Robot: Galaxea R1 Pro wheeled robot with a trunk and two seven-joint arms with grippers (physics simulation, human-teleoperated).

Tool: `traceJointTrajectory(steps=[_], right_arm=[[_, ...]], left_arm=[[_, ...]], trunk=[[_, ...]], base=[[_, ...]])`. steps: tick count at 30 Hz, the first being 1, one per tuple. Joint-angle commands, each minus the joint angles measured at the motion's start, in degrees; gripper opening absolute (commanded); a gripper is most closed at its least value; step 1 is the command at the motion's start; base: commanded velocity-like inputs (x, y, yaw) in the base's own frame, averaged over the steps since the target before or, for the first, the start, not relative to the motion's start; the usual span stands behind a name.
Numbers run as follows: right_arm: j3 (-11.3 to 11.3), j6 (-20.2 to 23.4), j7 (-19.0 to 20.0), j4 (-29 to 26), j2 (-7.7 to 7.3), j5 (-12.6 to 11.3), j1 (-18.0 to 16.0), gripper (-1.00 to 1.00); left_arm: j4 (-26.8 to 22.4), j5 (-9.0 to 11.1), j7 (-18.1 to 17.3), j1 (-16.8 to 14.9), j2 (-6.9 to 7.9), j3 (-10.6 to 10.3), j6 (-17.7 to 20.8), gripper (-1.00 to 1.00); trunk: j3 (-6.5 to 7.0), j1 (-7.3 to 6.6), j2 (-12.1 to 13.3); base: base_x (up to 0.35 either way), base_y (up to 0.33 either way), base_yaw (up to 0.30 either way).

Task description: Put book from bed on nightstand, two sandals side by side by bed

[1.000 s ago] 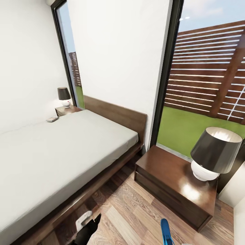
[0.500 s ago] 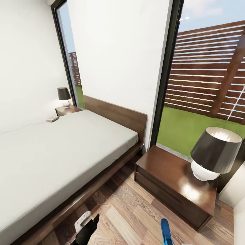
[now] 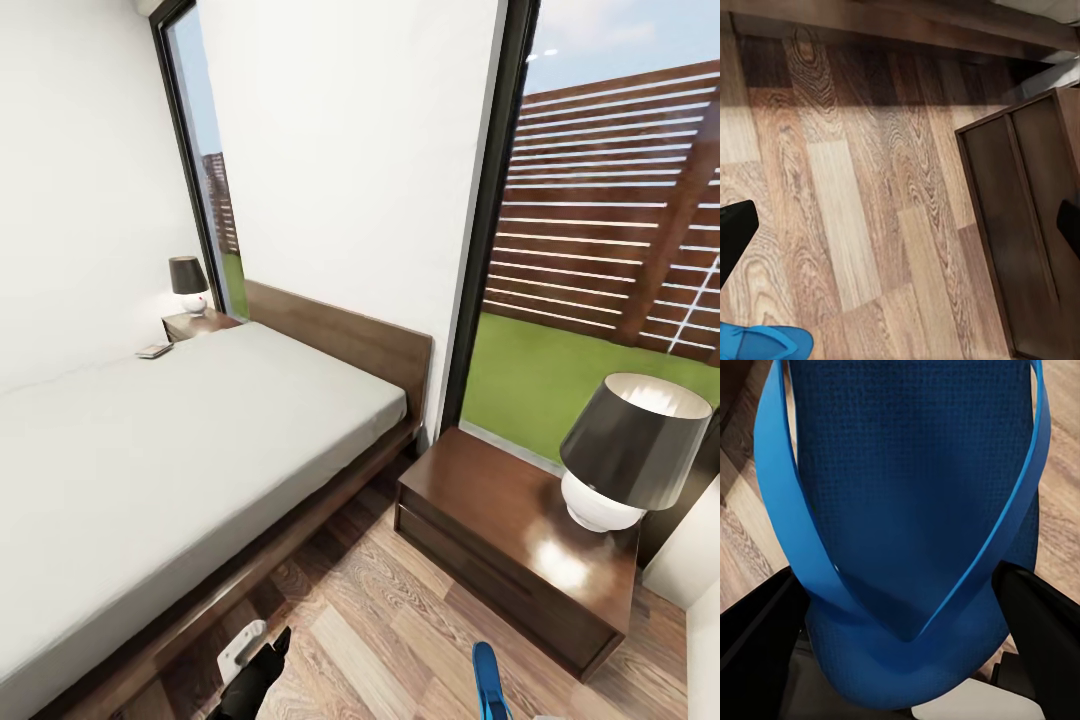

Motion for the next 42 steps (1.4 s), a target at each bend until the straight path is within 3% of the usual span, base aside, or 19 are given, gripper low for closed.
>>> traceJointTrajectory(steps=[1, 17, 20, 22, 24, 28, 29, 31, 37, 42], right_arm=[[0.48, -0.46, 0.28, 0.26, 0.01, -0.44, -0.10, -1.00], [0.41, -0.80, -0.07, -0.60, -0.02, -0.32, -0.10, -1.00], [0.40, -0.59, -0.14, -4.49, 0.00, -0.24, -0.16, -1.00], [0.40, -0.07, -0.37, -11.78, 0.16, -0.20, -0.18, -1.00], [0.39, 0.19, -2.52, -16.78, 1.44, -0.17, -0.18, -1.00], [0.39, 0.95, -11.68, -21.28, 7.89, 0.05, -0.24, -1.00], [0.39, 1.18, -12.76, -22.03, 8.60, 0.10, -0.25, -1.00], [0.39, 2.53, -14.04, -25.37, 9.41, 0.15, -0.27, -1.00], [0.53, 10.58, -14.62, -36.33, 9.67, 0.17, -0.27, -1.00], [0.69, 12.05, -14.80, -38.47, 9.89, 0.29, -0.27, -1.00]], left_arm=[[0.04, 0.60, -0.49, -0.04, -0.05, 0.24, 0.04, 1.00], [0.00, 0.60, -0.49, -0.04, 0.03, 0.31, 0.17, 1.00], [0.01, 0.60, -0.49, -0.04, 0.03, 0.28, 0.20, 1.00], [0.01, 0.62, -0.49, -0.04, 0.03, 0.28, 0.22, 1.00], [0.01, 0.64, -0.49, -0.04, 0.03, 0.29, 0.22, 1.00], [0.02, 0.64, -0.49, -0.04, 0.03, 0.26, 0.30, 1.00], [0.02, 0.63, -0.49, -0.04, 0.02, 0.25, 0.30, 1.00], [0.01, 0.64, -0.49, -0.04, -0.01, 0.20, 0.31, 1.00], [0.09, 0.69, -0.55, -0.04, -0.05, 0.16, 0.31, 1.00], [0.09, 0.66, -0.53, -0.04, -0.05, 0.08, 0.35, 1.00]], trunk=[[-0.05, 0.00, -0.03], [-0.05, 0.00, -0.03], [-0.05, 0.00, -0.03], [-0.05, 0.00, -0.03], [-0.05, 0.00, -0.03], [-0.05, 0.00, -0.03], [-0.05, 0.00, -0.03], [-0.05, 0.00, -0.03], [-0.05, 0.00, -0.03], [-0.05, 0.00, -0.03]], base=[[0.000, 0.000, 0.000], [0.000, 0.000, 0.000], [0.000, 0.000, 0.000], [0.000, 0.000, 0.000], [0.000, 0.000, 0.000], [0.000, 0.000, 0.000], [0.000, 0.000, 0.000], [0.000, 0.000, 0.000], [0.000, 0.000, 0.000], [0.000, 0.000, 0.000]])
